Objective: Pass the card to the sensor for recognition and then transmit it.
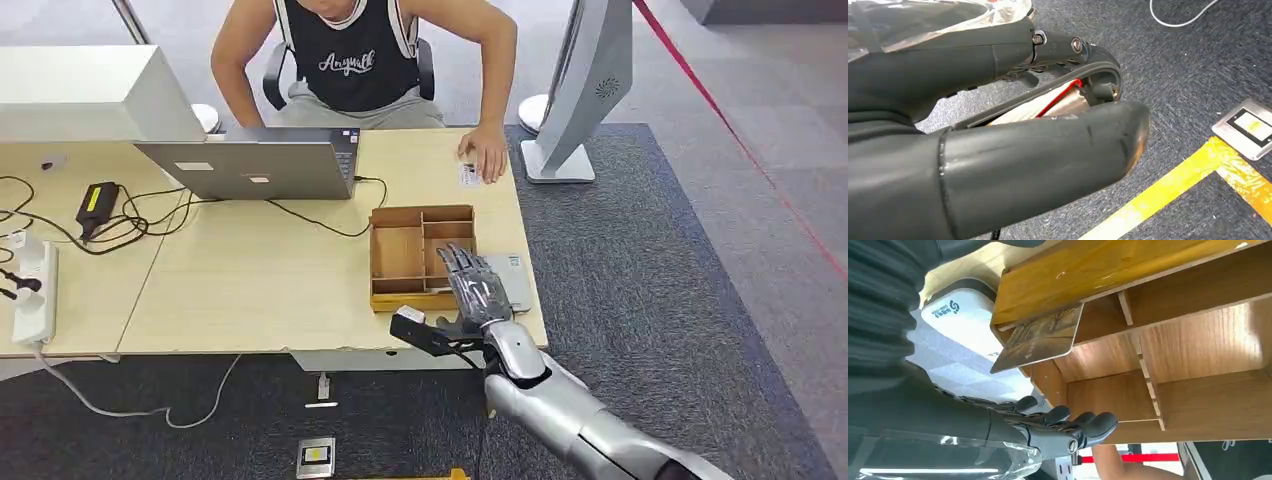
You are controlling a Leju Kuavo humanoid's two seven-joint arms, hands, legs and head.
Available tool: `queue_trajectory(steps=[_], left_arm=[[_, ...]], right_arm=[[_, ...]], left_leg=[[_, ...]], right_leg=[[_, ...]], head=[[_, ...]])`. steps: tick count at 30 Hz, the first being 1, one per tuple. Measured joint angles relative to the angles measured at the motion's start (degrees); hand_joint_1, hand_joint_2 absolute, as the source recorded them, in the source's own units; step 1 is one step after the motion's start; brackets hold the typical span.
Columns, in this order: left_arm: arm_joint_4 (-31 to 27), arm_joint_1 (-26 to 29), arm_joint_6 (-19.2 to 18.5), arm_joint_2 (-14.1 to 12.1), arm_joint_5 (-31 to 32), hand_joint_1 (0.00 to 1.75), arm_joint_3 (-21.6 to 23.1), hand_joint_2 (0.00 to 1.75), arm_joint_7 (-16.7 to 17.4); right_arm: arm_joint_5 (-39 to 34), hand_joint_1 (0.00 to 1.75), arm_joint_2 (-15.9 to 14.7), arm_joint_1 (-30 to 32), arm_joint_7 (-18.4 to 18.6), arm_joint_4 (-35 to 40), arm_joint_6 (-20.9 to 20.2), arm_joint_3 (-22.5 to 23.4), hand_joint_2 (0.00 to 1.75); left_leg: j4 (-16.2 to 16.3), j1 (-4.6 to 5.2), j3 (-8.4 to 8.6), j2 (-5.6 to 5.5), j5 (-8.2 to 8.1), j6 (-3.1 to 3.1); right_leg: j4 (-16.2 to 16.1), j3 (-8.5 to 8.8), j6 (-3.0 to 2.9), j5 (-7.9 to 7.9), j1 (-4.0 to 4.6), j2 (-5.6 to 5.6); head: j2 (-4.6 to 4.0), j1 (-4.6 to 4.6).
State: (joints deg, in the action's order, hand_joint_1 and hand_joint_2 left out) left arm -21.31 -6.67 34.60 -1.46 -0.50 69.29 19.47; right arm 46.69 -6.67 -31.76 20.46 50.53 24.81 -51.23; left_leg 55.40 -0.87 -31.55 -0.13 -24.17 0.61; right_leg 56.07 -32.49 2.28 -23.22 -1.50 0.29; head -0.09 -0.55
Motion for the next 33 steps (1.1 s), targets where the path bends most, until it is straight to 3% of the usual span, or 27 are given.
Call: queue_trajectory(steps=[19, 20, 21, 22, 33], left_arm=[[0.00, 0.02, 0.04, 0.00, 0.17, 0.00, 0.02, 0.00, 0.02], [0.00, 0.02, 0.04, 0.00, 0.17, 0.00, 0.02, 0.00, 0.00], [0.00, 0.02, 0.04, 0.00, 0.17, 0.00, 0.02, 0.00, 0.02], [0.00, 0.03, 0.06, 0.00, 0.15, 0.00, 0.02, 0.00, 0.02], [0.00, 0.53, 0.57, 0.00, -0.15, 0.00, 0.02, 0.00, 0.04]], right_arm=[[-1.44, 0.00, 0.00, -0.96, 1.12, -3.45, 2.36, 0.07, 1.75], [-1.44, 0.16, 0.00, -0.96, 1.12, -3.61, 2.38, 0.07, 1.75], [-1.46, 1.55, 0.00, -0.96, 1.12, -3.65, 2.41, 0.07, 1.75], [-1.51, 1.75, 0.00, -0.96, 1.09, -3.65, 2.45, 0.07, 1.75], [-2.64, 1.75, 0.04, -0.94, 0.20, -3.96, 2.71, 0.07, 1.75]], left_leg=[[0.00, 0.00, 0.01, 0.00, 0.00, 0.00], [0.00, 0.00, 0.01, 0.00, 0.00, 0.00], [0.00, 0.00, 0.00, 0.00, 0.00, 0.00], [0.00, 0.00, 0.00, 0.00, 0.00, 0.00], [0.00, 0.00, 0.01, 0.00, 0.00, 0.00]], right_leg=[[0.00, 0.00, 0.00, 0.00, 0.00, 0.00], [0.00, 0.00, 0.00, 0.00, 0.00, 0.00], [0.00, 0.00, 0.00, 0.00, 0.00, 0.00], [0.00, 0.00, 0.00, 0.00, 0.00, 0.00], [0.00, 0.00, 0.00, 0.00, 0.00, 0.00]], head=[[0.00, 0.00], [0.00, 0.00], [0.00, 0.00], [0.02, 0.00], [0.00, 0.00]])
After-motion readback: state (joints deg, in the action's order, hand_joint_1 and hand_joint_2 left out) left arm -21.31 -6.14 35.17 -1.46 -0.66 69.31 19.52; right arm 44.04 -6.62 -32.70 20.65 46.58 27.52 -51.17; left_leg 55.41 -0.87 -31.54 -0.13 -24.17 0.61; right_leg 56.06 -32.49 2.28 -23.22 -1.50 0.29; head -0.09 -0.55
